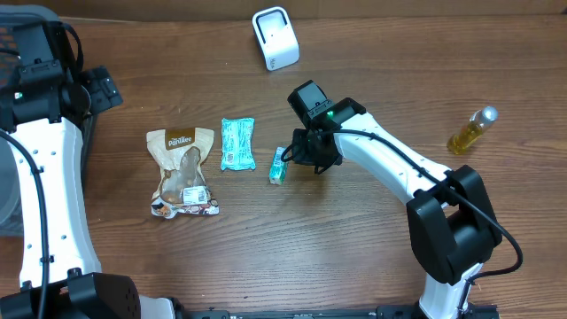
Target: Scan the item barcode
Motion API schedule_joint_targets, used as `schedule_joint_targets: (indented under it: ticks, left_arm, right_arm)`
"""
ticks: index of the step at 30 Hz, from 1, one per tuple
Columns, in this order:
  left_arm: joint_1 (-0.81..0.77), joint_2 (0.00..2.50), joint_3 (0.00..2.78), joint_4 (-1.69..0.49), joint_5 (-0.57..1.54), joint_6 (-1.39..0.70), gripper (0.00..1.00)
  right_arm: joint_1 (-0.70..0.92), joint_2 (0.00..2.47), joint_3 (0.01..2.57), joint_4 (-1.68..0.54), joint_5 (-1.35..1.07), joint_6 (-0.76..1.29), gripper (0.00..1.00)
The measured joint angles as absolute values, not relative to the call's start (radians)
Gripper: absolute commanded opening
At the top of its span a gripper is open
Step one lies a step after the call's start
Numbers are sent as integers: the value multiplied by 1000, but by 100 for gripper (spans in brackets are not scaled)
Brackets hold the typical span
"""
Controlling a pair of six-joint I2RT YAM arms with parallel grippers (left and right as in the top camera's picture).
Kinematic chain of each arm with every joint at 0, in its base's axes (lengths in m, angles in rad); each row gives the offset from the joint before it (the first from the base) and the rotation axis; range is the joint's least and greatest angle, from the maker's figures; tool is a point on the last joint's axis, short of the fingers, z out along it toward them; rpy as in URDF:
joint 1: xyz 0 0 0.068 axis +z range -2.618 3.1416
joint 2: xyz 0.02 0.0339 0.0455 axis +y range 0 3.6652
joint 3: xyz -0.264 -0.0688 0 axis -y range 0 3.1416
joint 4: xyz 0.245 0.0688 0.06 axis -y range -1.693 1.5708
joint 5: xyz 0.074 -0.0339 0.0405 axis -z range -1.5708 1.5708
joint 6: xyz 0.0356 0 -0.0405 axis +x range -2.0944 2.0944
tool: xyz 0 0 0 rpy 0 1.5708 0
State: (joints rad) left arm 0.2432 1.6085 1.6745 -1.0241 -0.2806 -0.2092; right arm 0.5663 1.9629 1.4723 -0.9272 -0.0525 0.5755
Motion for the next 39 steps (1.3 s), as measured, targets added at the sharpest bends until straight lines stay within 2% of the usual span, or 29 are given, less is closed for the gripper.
schedule_joint_targets:
  ticks: [22,27,39]
  left_arm:
    - [243,1608,1674,-1024,-281,-209,100]
    - [243,1608,1674,-1024,-281,-209,100]
    - [243,1608,1674,-1024,-281,-209,99]
  right_arm:
    - [624,1963,1464,-891,-75,577,4]
    - [624,1963,1389,-823,-87,599,4]
    - [646,1963,1383,-659,-265,610,4]
